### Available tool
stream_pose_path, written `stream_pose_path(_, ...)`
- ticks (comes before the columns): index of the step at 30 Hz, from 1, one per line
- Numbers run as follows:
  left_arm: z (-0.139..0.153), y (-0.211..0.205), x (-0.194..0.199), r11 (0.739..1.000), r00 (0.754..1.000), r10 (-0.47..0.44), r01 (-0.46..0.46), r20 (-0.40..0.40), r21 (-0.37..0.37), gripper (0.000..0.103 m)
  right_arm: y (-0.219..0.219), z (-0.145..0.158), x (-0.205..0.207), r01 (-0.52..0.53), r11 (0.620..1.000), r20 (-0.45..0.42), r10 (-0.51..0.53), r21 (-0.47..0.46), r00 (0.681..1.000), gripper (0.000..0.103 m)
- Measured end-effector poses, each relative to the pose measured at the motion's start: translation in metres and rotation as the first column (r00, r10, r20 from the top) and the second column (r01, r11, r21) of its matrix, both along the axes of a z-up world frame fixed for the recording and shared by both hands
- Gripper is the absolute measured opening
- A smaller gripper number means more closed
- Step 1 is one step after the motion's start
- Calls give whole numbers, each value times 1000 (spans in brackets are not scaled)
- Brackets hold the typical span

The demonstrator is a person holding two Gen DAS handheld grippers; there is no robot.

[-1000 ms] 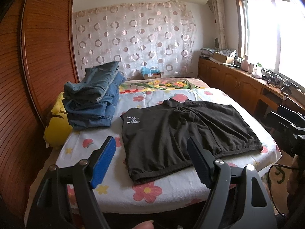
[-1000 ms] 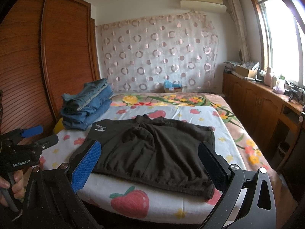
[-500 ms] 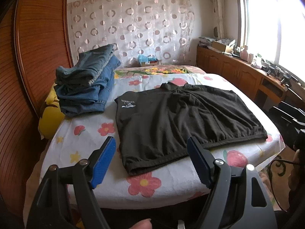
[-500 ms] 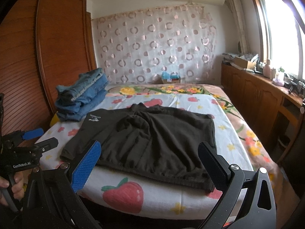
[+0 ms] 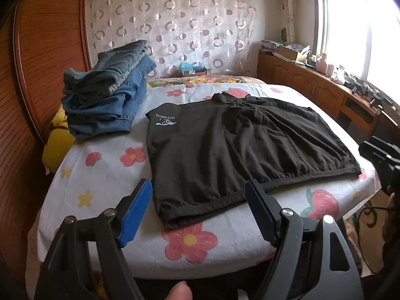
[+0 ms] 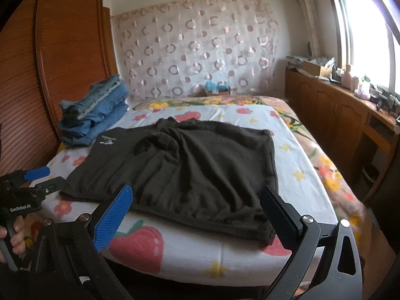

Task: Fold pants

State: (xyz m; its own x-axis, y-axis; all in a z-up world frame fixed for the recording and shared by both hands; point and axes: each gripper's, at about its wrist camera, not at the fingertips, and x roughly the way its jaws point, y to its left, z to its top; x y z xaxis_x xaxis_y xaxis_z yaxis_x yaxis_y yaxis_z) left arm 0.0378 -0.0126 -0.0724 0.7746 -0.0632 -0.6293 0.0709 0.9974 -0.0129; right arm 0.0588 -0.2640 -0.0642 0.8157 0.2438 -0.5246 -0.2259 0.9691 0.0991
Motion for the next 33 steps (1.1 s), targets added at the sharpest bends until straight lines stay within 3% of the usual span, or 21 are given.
stream_pose_path(10,-17,0,21,998,998,-45,47,-38,48,77,-26,1,22,-3,1000,-5,3,-25,1000,102)
stream_pose_path(13,-21,3,26,996,994,-88,90,-67,19,77,-36,4,35,-1,1000,-12,1,-30,1000,102)
stream_pose_path(22,-23,12,39,996,992,-84,85,-93,-1,77,-57,13,88,-40,999,-93,37,-31,995,97)
stream_pose_path(33,-34,29,47,996,988,-80,74,-131,-49,77,-80,-13,168,-35,999,-246,31,-12,969,58)
